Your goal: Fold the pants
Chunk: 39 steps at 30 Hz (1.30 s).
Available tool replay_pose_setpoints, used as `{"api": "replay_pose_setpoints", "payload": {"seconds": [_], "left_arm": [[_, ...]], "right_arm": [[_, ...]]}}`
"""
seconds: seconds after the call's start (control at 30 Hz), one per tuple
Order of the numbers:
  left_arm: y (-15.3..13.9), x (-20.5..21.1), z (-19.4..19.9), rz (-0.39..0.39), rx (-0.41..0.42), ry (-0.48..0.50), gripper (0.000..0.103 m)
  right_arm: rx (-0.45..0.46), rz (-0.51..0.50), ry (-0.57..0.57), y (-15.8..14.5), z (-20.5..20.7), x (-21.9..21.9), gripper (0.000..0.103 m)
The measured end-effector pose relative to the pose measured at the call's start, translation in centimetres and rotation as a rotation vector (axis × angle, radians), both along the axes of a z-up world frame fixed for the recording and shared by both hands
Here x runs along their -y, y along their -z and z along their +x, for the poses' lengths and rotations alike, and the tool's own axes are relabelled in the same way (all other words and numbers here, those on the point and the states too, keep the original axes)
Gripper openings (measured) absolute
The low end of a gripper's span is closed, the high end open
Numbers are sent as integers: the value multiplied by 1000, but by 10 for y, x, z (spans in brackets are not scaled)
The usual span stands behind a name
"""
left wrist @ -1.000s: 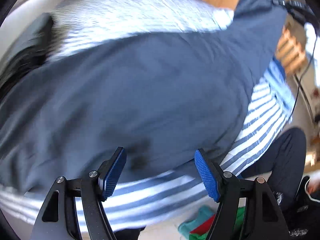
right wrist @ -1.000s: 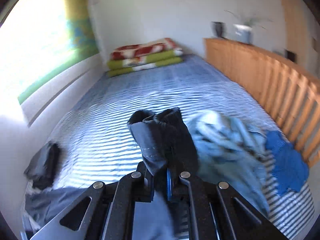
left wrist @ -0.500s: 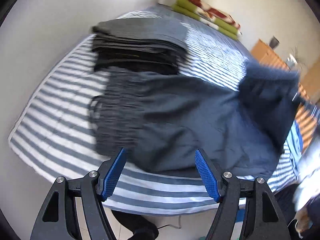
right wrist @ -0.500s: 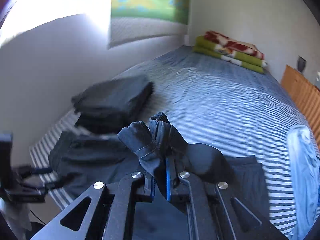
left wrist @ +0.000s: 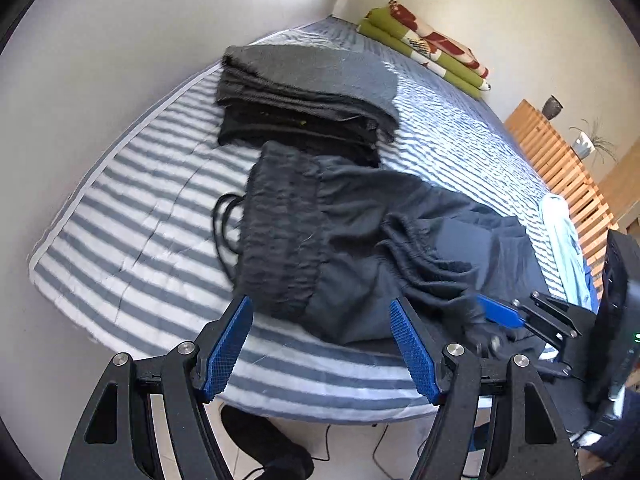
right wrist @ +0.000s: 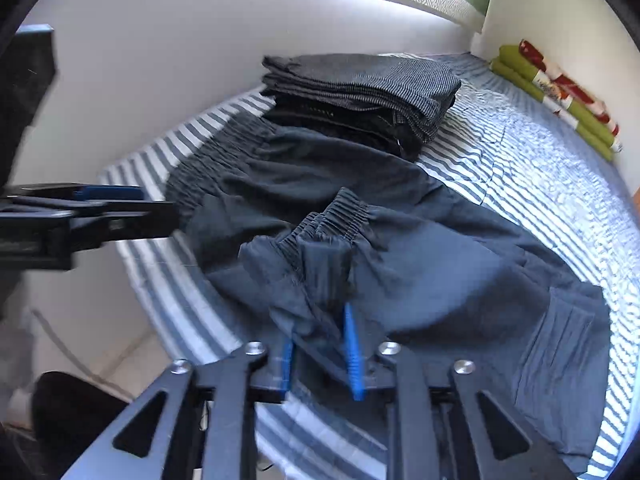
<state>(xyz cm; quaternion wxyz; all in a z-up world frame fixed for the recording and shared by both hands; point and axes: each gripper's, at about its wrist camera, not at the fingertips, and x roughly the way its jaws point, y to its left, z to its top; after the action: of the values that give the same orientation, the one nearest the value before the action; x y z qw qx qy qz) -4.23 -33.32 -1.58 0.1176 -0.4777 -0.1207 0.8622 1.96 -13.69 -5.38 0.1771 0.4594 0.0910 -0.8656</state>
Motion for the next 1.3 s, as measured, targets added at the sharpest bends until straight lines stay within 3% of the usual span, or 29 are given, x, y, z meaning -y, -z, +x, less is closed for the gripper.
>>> {"api": "replay_pose_setpoints", "payload": {"seconds": [0.07, 0.2, 0.3, 0.4, 0.5, 0.67, 0.8, 0.9, 0.93, 1.0, 1.03, 1.07, 1.2, 1.3], "left_arm": [[-7, -10, -4, 2, -13, 14, 74], [-18, -20, -8, -7, -28, 18, 74], [-24, -25, -7, -12, -26, 35, 74], [-25, -33, -7, -19, -11, 65, 74], [-24, -44, -10, 10, 0, 97, 74], [-11, -67, -23, -6, 32, 153, 74], [-9, -88, -24, -23, 31, 187, 74], [-16, -105, -20, -60, 9, 217, 73], [-15, -111, -19, -86, 10, 233, 69], [-8, -122, -20, -139, 40, 266, 37], [-3, -127, -21, -161, 67, 276, 31], [3, -130, -21, -180, 91, 280, 19], [19, -130, -8, -246, 146, 307, 14], [26, -121, 5, -291, 173, 309, 15]], "right_arm": [[8, -19, -34, -5, 2, -4, 44], [-39, 22, -102, -5, 13, 8, 44], [2, -113, -179, -17, 31, -6, 44], [-7, -191, -178, -35, 50, -42, 44], [-6, -197, -103, -44, 56, -98, 44], [10, -93, 83, -40, 43, -195, 44], [49, -54, 184, -28, 28, -239, 44], [49, 5, 213, -14, 20, -244, 44], [56, 16, 210, -9, 17, -245, 44], [79, 19, 206, -1, 11, -245, 44], [102, 2, 205, 2, 8, -248, 44], [128, -18, 210, 6, 4, -251, 44], [229, -5, 197, 27, -2, -258, 42], [281, 64, 154, 41, 12, -261, 41]]}}
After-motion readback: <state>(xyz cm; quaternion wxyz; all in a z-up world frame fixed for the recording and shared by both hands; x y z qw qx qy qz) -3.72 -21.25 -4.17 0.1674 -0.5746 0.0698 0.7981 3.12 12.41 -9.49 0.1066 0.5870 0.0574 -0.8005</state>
